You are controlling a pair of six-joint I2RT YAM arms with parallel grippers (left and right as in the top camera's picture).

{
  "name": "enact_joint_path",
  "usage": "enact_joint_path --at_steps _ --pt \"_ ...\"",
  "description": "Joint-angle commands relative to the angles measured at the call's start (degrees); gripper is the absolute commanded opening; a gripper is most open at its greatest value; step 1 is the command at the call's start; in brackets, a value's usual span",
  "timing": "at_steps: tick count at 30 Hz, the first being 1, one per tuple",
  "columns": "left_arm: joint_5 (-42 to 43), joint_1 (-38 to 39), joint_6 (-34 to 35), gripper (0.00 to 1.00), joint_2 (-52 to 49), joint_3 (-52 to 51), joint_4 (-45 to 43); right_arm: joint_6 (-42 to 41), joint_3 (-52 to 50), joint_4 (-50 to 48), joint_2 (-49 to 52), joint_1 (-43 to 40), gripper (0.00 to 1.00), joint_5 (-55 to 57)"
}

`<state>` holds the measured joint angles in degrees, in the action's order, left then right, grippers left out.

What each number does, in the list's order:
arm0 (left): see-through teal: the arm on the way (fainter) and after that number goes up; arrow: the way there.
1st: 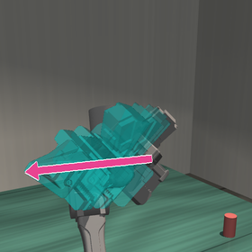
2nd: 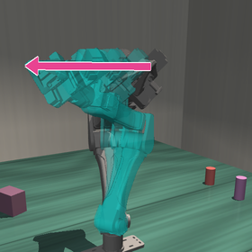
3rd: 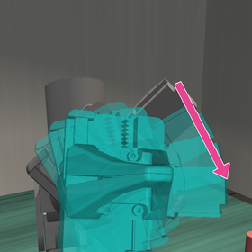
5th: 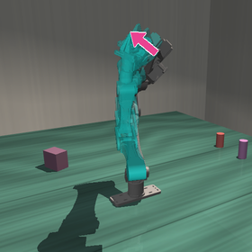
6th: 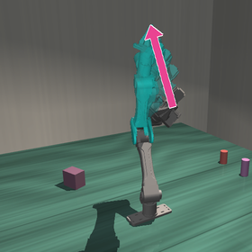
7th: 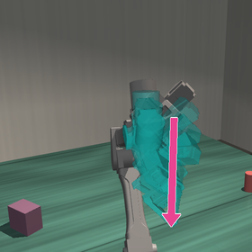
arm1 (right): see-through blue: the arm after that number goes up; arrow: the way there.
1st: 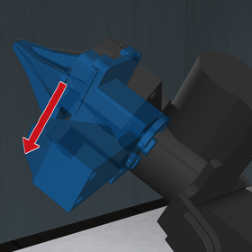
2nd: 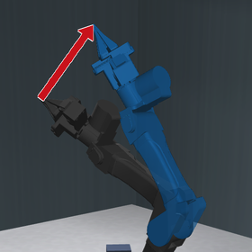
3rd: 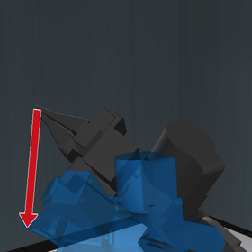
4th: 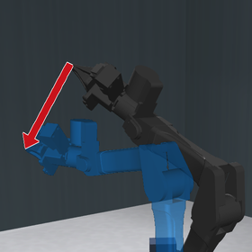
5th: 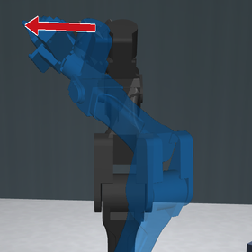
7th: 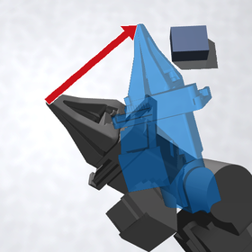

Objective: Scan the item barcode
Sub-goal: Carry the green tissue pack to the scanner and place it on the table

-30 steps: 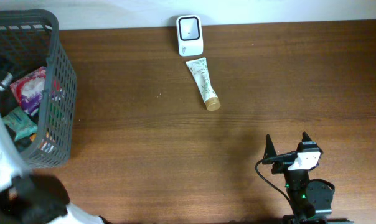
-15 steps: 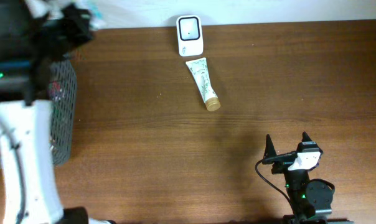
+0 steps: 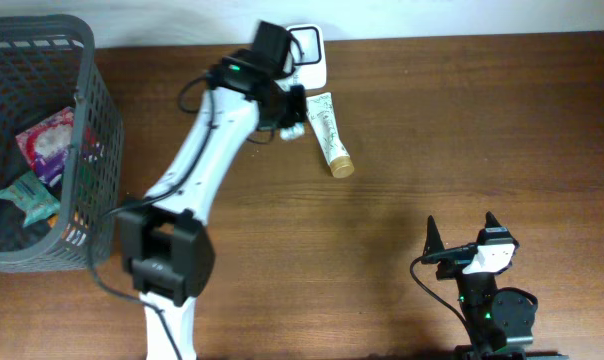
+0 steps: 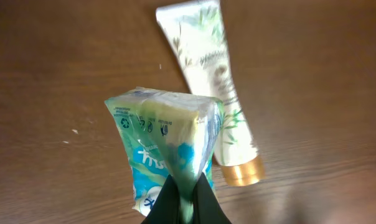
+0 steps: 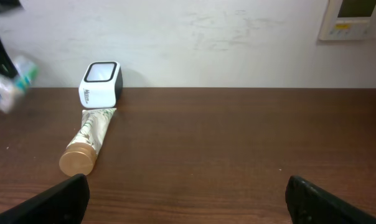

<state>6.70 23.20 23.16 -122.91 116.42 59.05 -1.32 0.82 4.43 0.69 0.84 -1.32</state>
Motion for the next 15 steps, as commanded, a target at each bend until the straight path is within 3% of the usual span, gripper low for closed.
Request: enact_joint_path --at_steps 1,7,11,15 --pt "-6.6 2.7 -0.9 0.02 -4.2 -0.1 0.2 -0.2 -0.5 0.0 -0.3 0.3 0.99 0.3" --pt "-10.6 3.7 -0.9 0.15 -7.7 -0.1 1.3 -0.2 -0.5 0.0 -0.3 0.3 0.99 0.3" --pt "-10.6 3.7 -1.0 0.43 -7.8 -0.1 2.3 -0.2 -0.5 0.0 -0.3 0.3 0.99 0.3" --pt "-11.1 2.9 -1.0 0.44 -7.5 3.7 3.5 -0.2 -0.5 0.0 -0.3 0.3 0.99 0.3"
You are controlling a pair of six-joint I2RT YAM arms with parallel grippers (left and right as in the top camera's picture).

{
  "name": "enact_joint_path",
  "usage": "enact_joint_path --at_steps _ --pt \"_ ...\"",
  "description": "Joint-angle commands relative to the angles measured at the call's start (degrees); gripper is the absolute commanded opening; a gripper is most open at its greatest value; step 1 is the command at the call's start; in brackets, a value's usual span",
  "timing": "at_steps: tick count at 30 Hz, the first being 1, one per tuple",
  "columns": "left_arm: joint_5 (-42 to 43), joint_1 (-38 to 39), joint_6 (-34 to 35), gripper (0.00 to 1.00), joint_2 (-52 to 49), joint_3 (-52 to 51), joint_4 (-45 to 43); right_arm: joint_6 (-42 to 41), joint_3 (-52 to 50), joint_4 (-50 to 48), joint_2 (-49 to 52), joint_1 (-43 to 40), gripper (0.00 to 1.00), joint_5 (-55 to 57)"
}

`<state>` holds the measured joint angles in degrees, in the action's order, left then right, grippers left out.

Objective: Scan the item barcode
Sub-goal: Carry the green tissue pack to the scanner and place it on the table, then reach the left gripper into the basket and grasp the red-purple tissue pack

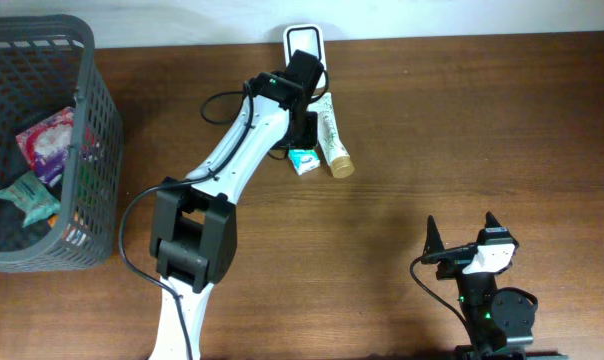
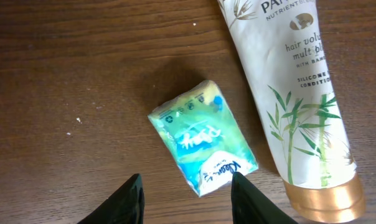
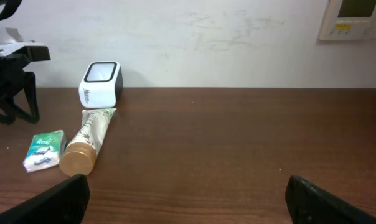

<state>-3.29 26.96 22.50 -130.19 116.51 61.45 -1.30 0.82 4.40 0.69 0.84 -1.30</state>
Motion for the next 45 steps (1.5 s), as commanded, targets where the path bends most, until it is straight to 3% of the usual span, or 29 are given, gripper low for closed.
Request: enact_joint_path --at_steps 1,7,9,11,13,16,23,30,36,40,45 --pt "-1.1 -1.5 -0.3 0.44 0.1 6.9 2.5 -0.3 -0.5 0.1 -0.3 0.3 0.99 0.3" --pt "-4.9 -9.8 -0.3 0.52 1.4 36.9 15.5 -0.3 -0.5 0.1 -0.3 0.3 0.99 0.3" --pt "-7.7 -14.8 -0.3 0.72 2.1 46.1 19.0 -0.3 -0.5 0.1 -0.3 0.3 0.99 0.3" --pt "-7.7 -19.6 -0.3 0.8 2.6 50.8 20.8 -0.3 -0.5 0.1 -0.3 0.3 0.99 0.3" --pt "-7.7 -25.7 -0.3 0.97 3.0 53.9 22.6 -0.3 -0.5 0.1 -0.3 0.3 0.99 0.3" --pt "-7.7 -34.8 -0.3 0.99 3.1 54.0 25.1 -0.3 -0.5 0.1 -0.3 0.3 0.99 0.3" --pt "-7.7 -50.0 2.5 0.99 3.0 46.0 26.4 -0.3 -0.5 0.1 -0.3 0.3 0.99 0.3" --pt "-8.4 -56.3 2.5 0.99 3.0 31.0 20.4 -0.3 -0.5 0.1 -0.3 0.3 0.99 0.3" --pt "-8.5 -56.9 -4.6 0.97 3.0 13.6 5.9 -0.3 -0.5 0.1 -0.3 0.3 0.99 0.3" --pt "-6.8 -56.9 -4.6 0.97 3.0 4.2 -5.4 -0.3 -0.5 0.1 -0.3 0.3 0.99 0.3" --pt "-1.6 -57.4 -4.6 0.91 2.8 -2.5 -12.7 -0.3 -0.5 0.1 -0.3 0.3 0.99 0.3"
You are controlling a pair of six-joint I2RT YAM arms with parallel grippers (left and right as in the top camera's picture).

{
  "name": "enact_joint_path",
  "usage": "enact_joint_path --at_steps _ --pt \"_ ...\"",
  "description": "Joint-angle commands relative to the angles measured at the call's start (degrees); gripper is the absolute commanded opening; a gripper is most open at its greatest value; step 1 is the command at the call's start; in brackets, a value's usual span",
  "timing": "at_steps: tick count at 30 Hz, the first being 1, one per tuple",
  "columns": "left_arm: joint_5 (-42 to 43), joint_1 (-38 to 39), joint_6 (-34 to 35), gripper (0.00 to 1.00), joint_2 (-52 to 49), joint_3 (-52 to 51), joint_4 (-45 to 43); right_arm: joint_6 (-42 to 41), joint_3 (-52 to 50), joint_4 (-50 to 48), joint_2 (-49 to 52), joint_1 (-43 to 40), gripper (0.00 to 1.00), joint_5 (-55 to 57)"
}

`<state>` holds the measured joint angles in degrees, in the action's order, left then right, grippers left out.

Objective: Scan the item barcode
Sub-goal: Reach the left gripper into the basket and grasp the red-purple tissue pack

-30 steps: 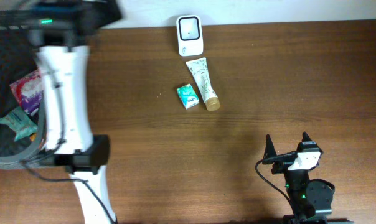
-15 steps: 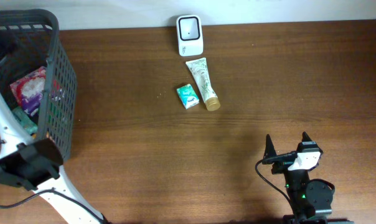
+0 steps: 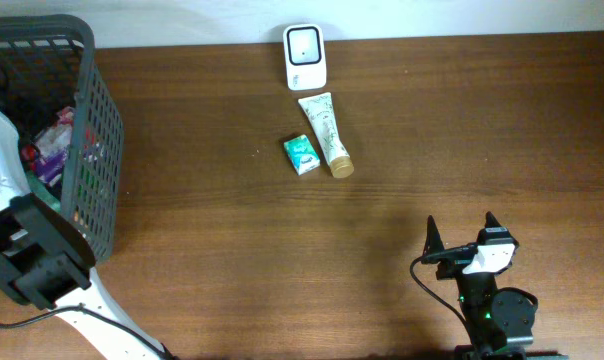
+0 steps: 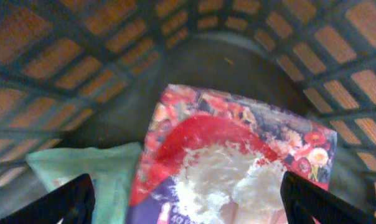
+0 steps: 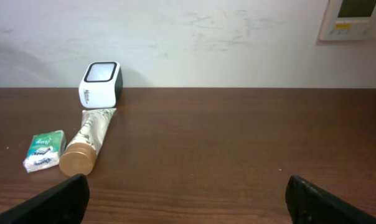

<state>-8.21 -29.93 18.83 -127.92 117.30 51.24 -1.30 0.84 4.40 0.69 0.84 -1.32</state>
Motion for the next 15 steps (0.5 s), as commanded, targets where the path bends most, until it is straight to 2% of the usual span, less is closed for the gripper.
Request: enact_joint_path --at_steps 1,9,10,12,15 --pt "3.3 -0.5 -0.9 0.91 0.5 -4.0 -3.2 -0.3 -0.5 0.1 -0.3 0.3 0.99 0.3" --pt "2.5 -1.9 -0.3 0.89 0.2 -10.2 -5.4 -0.3 -0.5 0.1 -0.3 0.3 0.99 0.3" --pt "2.4 -1.9 -0.3 0.86 0.2 -11.2 -5.7 -0.3 -0.5 0.1 -0.3 0.3 0.99 0.3" --pt "2.4 -1.9 -0.3 0.72 0.1 -12.7 -5.9 -0.3 -0.5 0.1 -0.3 0.3 0.99 0.3" --pt "2.4 -1.9 -0.3 0.69 0.1 -14.4 -6.8 -0.3 -0.5 0.1 -0.3 0.3 0.99 0.3"
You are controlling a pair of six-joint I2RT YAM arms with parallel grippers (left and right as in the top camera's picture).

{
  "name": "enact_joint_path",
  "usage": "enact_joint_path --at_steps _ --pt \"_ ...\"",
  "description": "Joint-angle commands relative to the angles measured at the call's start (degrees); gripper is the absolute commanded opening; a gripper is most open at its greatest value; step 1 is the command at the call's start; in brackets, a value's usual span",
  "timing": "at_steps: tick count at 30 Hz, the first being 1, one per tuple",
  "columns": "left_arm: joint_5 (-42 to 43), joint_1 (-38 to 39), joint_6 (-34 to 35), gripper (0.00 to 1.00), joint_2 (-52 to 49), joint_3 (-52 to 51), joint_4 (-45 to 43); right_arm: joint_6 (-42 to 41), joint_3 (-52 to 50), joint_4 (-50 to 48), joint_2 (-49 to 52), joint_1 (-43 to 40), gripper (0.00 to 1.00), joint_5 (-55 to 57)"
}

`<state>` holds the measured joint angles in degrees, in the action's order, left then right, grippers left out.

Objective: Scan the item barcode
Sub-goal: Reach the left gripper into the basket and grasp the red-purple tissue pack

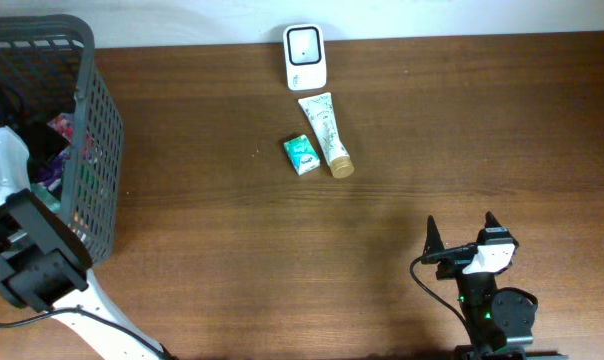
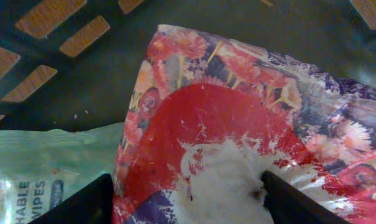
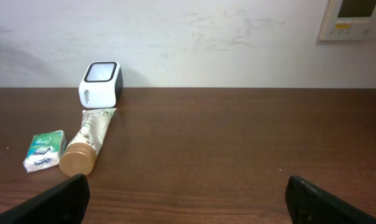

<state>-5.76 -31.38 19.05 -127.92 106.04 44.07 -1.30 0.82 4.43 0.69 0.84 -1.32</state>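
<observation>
Close under my left gripper (image 2: 187, 205) lies a red floral packet (image 2: 238, 112) on the basket floor. The gripper is open, with one dark fingertip on each side of the packet's near part. A green wipes pack (image 2: 45, 168) lies beside it. On the table sit the white scanner (image 1: 305, 45), a cream tube (image 1: 327, 135) and a small green tissue pack (image 1: 301, 154). My right gripper (image 3: 188, 205) stands open near the front right of the table, holding nothing.
The grey mesh basket (image 1: 87, 120) stands at the table's left end, and my left arm reaches down into it. From the right wrist the scanner (image 3: 101, 84), tube (image 3: 88, 140) and tissue pack (image 3: 45, 150) show against a white wall.
My left gripper is lower in the basket, so the red floral packet fills the view. Its fingertips now flank the packet and stand a little nearer each other. The right arm has not moved.
My left gripper was shut on the green tissue pack above the table by the tube. Then the pack lay beside the tube with the gripper open over it. Later the left arm was in the basket above the red packet, and now it is close down on it.
</observation>
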Motion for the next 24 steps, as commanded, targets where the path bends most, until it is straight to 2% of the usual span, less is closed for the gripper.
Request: enact_joint_path --at_steps 1,2,3,4,5,8,13,20,24 --pt "0.0 -0.5 -0.5 0.6 0.1 -3.5 0.3 -0.3 -0.5 0.0 -0.3 0.3 0.99 0.3" --pt "0.0 -0.5 -0.5 0.44 0.1 -3.8 0.3 -0.3 -0.5 0.0 -0.3 0.3 0.99 0.3" --pt "0.0 -0.5 -0.5 0.22 0.1 -3.8 0.3 -0.3 -0.5 0.0 -0.3 0.3 0.99 0.3" --pt "0.2 -0.5 -0.5 0.07 0.1 -3.8 0.3 -0.3 -0.5 0.0 -0.3 0.3 0.99 0.3" --pt "0.5 -0.5 -0.5 0.0 0.2 -3.7 0.4 -0.3 -0.5 0.0 -0.3 0.3 0.99 0.3" --pt "3.5 -0.5 -0.5 0.0 3.0 -2.3 1.4 -0.3 -0.5 0.0 -0.3 0.3 0.99 0.3" --pt "12.1 -0.5 0.0 0.0 14.3 1.2 1.3 -0.3 -0.5 0.0 -0.3 0.3 0.99 0.3" --pt "12.6 -0.3 9.2 0.0 35.3 2.5 -0.9 -0.3 -0.5 0.0 -0.3 0.3 0.99 0.3" --pt "22.8 1.3 10.3 0.0 44.4 2.4 -3.7 -0.3 -0.5 0.0 -0.3 0.3 0.99 0.3"
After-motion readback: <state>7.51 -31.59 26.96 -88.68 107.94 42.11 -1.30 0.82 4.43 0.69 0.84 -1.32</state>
